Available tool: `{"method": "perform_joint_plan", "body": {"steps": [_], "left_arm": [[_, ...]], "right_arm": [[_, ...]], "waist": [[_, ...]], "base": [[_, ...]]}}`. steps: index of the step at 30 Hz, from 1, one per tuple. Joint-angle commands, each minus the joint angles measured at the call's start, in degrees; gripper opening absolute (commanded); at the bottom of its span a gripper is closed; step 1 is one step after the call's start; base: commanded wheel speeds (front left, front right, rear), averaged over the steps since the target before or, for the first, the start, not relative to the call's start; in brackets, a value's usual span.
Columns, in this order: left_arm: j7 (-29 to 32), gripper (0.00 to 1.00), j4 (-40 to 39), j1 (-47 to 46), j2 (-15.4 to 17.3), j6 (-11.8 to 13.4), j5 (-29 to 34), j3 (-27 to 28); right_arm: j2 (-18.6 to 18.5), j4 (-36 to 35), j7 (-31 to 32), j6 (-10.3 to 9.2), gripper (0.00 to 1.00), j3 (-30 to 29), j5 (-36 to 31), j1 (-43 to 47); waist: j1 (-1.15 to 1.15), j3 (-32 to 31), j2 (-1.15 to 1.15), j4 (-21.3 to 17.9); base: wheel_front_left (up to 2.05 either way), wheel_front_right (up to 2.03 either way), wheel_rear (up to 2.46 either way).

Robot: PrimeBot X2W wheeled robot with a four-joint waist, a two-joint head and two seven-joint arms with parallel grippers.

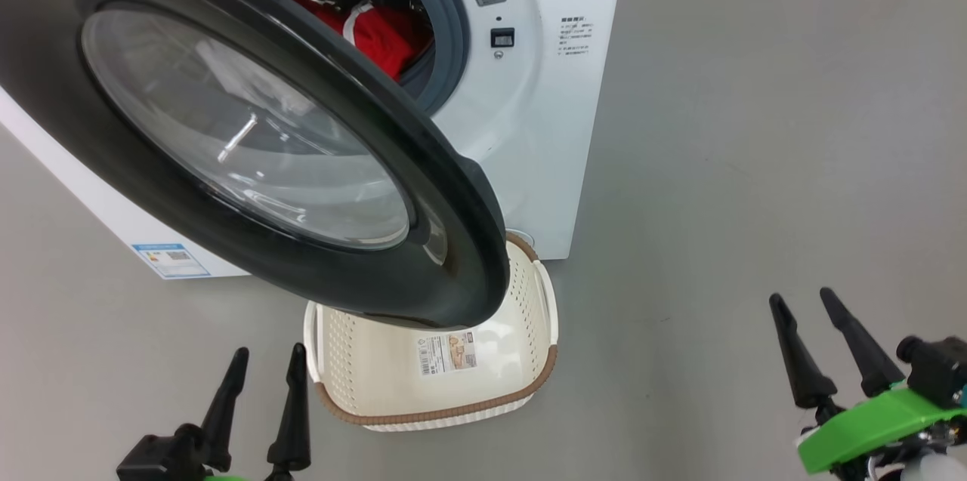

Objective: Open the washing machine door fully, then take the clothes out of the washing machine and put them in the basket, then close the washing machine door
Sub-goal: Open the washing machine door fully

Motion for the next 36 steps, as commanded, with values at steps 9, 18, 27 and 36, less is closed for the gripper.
{"method": "perform_joint_plan", "body": {"steps": [9, 18, 27, 36], "left_arm": [[-0.70, 1.00, -1.30, -0.93, 0.52, -0.35, 0.02, 1.69], [-0.70, 1.00, -1.16, -1.17, 0.52, -0.47, 0.10, 1.51], [-0.70, 1.00, -1.05, -0.94, 0.52, -0.43, -0.23, 0.67], [-0.70, 1.00, -0.87, -0.66, 0.52, -0.33, -0.64, -0.52]], "right_arm": [[2.16, -2.14, -0.58, 0.43, 1.00, -1.90, -4.02, 2.99], [2.51, -2.73, -0.59, 0.43, 1.00, -1.94, -4.28, 2.55], [3.15, -4.28, -0.59, 0.43, 0.13, 3.68, 3.17, -0.50], [2.73, -7.22, -0.59, 0.43, 0.00, 11.57, 15.73, -8.50]], "waist": [[0.00, 0.15, 0.00, 0.14], [0.00, 0.13, 0.00, 0.32], [0.00, -0.08, 0.00, 1.32], [0.00, -0.31, 0.00, 3.16]], "base": [[0.00, 0.00, 0.00], [0.00, 0.00, 0.00], [0.00, 0.00, 0.00], [0.00, 0.00, 0.00]]}}
